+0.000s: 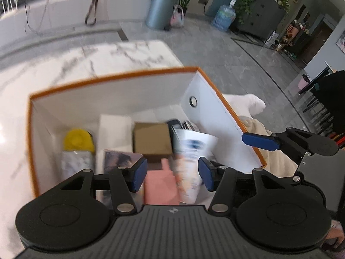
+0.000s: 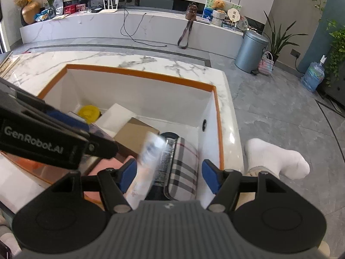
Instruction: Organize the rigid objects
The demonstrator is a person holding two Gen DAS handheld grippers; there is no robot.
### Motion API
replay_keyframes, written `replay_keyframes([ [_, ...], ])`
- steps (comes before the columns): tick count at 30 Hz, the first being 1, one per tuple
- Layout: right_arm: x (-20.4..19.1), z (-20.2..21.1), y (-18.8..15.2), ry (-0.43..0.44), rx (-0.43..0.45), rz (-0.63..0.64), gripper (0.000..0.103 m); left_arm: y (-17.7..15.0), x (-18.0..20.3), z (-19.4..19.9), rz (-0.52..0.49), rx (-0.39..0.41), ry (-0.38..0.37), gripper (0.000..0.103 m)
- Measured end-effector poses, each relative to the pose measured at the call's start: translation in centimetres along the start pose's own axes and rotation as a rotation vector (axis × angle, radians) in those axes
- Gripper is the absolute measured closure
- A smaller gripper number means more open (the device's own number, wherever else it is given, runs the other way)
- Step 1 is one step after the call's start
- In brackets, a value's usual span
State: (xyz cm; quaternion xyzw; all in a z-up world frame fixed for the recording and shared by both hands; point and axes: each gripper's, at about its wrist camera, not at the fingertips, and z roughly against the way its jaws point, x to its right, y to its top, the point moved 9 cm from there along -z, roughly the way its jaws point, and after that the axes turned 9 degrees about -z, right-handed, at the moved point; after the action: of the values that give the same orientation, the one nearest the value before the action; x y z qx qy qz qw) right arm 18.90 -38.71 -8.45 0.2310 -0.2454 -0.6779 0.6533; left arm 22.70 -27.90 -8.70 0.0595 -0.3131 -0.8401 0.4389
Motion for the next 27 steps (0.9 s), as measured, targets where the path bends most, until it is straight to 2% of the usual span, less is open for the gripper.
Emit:
replay_keyframes([
  [14, -4.7, 3.8, 0.9, 0.079, 0.050, 0.021, 0.029, -0.7, -3.5, 8.0, -0.051, 0.194, 0.188, 0.041],
  [22, -8.3, 5.8, 0.7, 0.119, 0.077, 0.033, 0.027, -3.2, -6.0, 11.2, -0.042, 0.238, 0.271, 0.041],
  [27, -10.2, 6.7, 0.2, 0.136, 0.092, 0.025, 0.025, -5.2, -7.7, 12.8, -0.045, 0.251, 0.359, 0.041],
])
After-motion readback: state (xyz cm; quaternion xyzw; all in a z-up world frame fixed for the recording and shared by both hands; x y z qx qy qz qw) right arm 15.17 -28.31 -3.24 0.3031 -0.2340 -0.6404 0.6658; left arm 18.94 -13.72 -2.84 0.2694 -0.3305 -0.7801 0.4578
